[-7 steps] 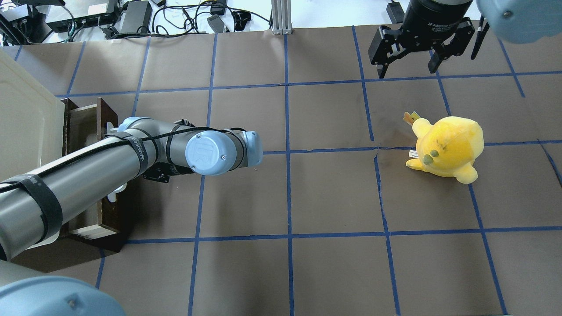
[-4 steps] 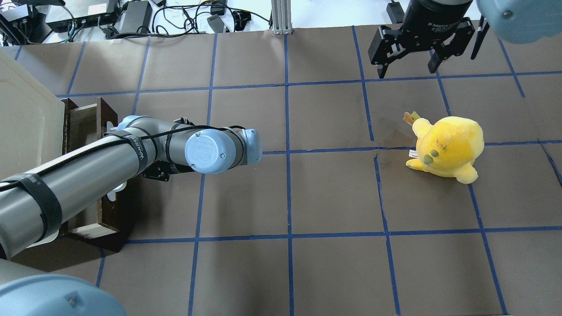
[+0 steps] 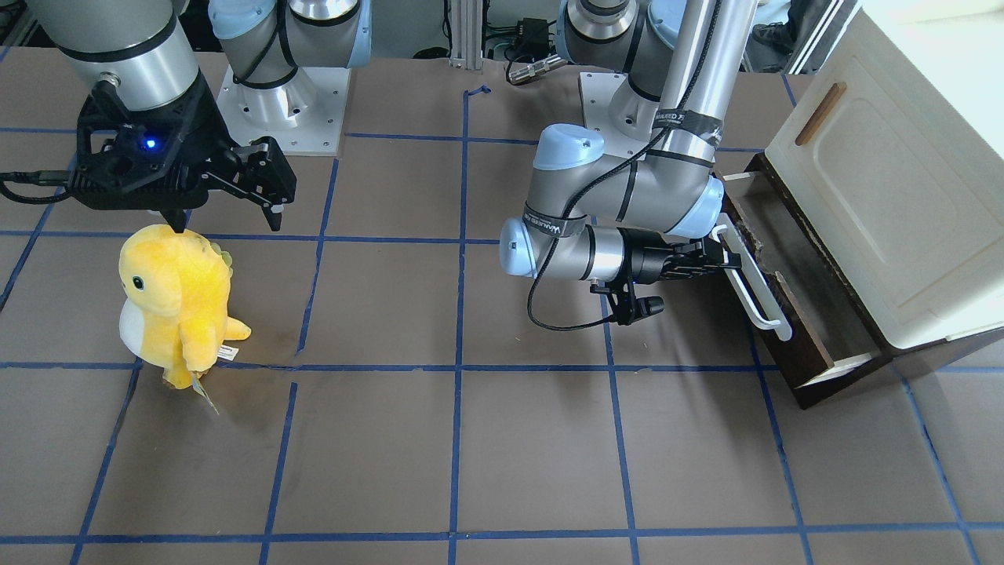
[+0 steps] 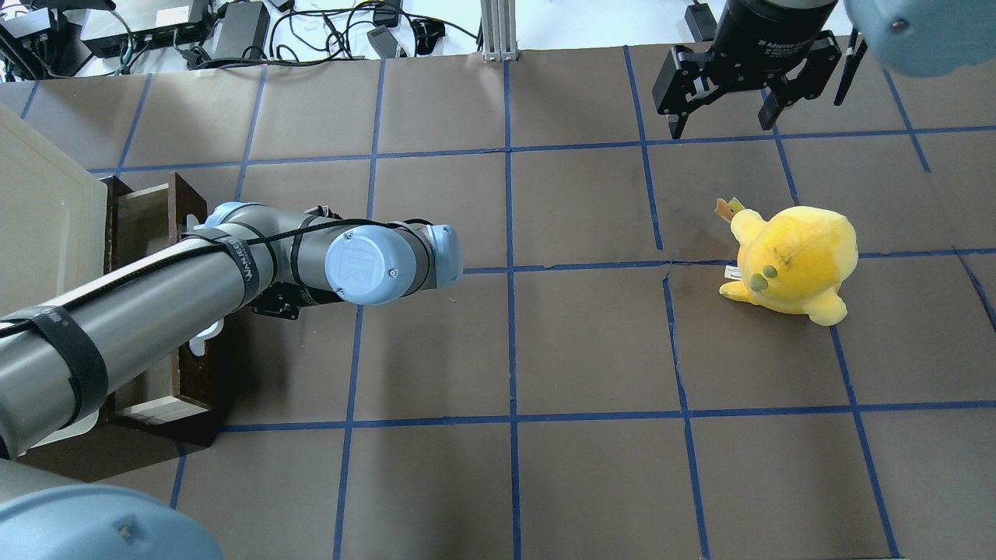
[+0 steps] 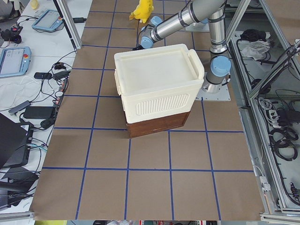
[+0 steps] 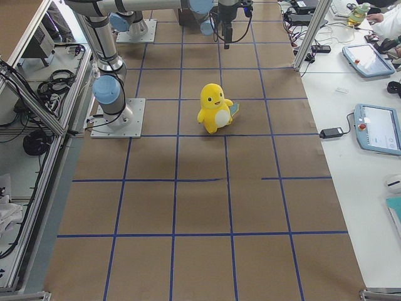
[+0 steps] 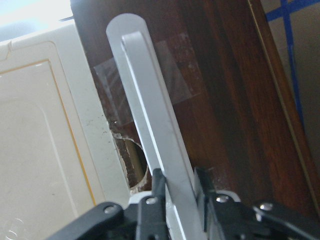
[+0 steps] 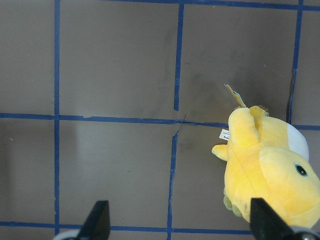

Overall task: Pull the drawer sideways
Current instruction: 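Keep pulling the drawer handle outward with the left gripper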

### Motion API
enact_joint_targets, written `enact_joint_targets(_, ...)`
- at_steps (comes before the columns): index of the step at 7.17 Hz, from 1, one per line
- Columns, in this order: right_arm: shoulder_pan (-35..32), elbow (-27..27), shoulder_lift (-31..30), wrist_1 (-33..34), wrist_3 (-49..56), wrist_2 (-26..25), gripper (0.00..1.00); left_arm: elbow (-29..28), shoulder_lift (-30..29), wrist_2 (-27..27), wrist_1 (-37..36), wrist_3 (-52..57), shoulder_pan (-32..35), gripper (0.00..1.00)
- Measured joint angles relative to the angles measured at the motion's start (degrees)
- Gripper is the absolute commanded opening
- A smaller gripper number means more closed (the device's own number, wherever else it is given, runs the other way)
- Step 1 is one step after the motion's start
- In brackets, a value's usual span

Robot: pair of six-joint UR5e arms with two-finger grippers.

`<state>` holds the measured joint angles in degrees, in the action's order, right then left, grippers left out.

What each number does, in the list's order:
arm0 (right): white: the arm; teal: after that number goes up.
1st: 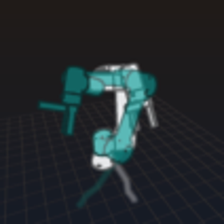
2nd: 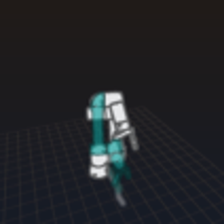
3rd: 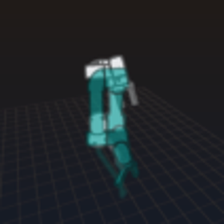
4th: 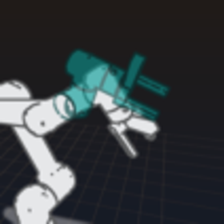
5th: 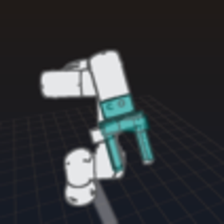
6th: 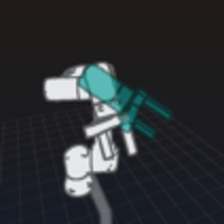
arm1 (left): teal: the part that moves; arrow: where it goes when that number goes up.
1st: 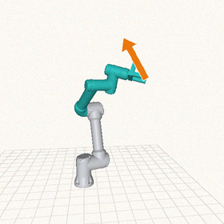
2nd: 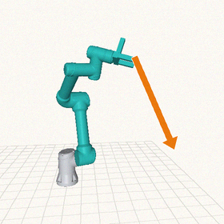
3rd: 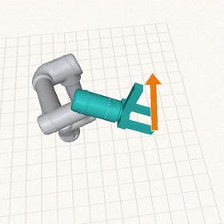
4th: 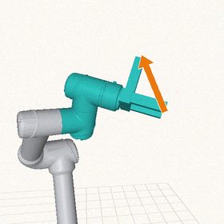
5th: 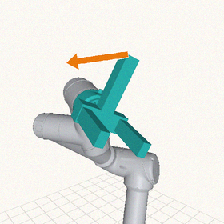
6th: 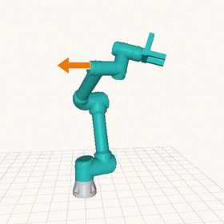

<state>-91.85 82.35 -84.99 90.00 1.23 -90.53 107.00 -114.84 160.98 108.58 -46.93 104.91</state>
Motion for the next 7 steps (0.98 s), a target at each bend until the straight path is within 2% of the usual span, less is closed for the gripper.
enact_joint_targets(7, 0.0, 0.0, 0.0, 0.0, 0.01, 0.0, 1.0, -0.81, -0.35, 0.02, -0.04, 0.11, 1.44, 0.07)
